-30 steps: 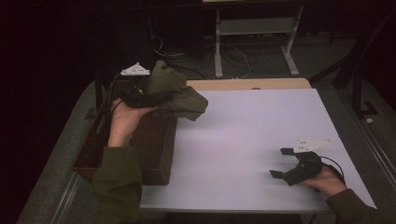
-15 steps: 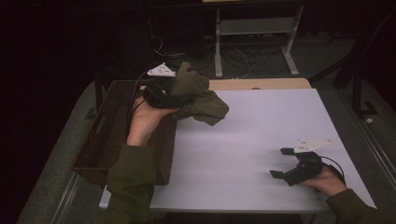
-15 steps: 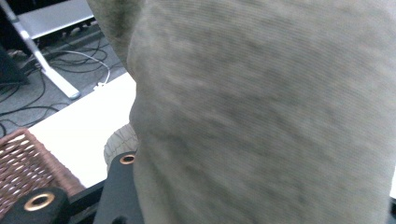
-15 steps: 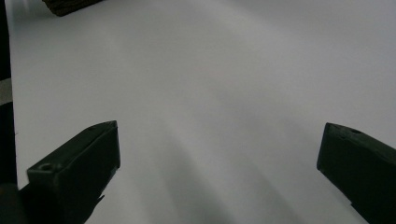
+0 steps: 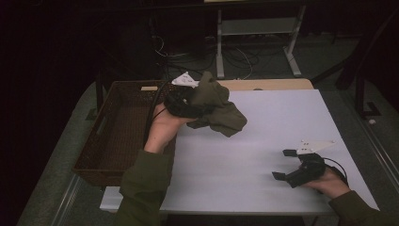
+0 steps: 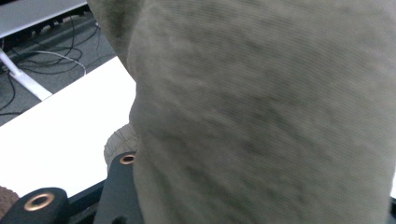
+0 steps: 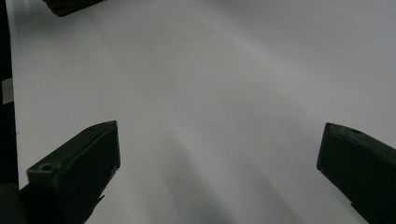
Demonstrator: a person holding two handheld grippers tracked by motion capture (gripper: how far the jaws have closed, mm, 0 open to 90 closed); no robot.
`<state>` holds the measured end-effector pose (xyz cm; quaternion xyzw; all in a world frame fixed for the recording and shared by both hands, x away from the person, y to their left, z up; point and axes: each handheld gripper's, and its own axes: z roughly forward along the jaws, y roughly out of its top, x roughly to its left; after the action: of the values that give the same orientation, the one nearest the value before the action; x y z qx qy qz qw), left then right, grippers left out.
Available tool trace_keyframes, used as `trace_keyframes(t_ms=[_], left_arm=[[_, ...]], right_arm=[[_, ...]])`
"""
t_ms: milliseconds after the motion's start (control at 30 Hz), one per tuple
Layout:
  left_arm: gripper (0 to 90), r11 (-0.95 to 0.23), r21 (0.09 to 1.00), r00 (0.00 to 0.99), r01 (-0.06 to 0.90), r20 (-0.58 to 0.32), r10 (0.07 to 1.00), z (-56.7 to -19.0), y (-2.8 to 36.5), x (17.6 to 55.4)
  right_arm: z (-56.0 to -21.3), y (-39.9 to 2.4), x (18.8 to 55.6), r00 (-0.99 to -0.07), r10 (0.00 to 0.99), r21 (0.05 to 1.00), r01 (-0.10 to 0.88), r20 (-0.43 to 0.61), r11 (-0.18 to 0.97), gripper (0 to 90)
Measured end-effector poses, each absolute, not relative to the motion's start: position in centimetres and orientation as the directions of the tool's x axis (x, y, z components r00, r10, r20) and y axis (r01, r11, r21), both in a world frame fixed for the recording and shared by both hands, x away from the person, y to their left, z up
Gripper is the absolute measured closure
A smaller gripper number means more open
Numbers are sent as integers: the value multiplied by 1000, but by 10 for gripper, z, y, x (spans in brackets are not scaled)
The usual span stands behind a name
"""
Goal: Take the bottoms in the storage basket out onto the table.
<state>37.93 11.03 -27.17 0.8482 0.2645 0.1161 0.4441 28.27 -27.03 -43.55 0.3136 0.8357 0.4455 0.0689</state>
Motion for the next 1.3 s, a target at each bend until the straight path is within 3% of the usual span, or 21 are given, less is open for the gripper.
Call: trace_keyframes(t_ms=[1300], left_arm=[[511, -572, 736, 890, 362, -91, 446, -348, 31, 372]], right_arm=[[-434, -272, 281, -802, 576, 791, 451, 157, 413, 0]])
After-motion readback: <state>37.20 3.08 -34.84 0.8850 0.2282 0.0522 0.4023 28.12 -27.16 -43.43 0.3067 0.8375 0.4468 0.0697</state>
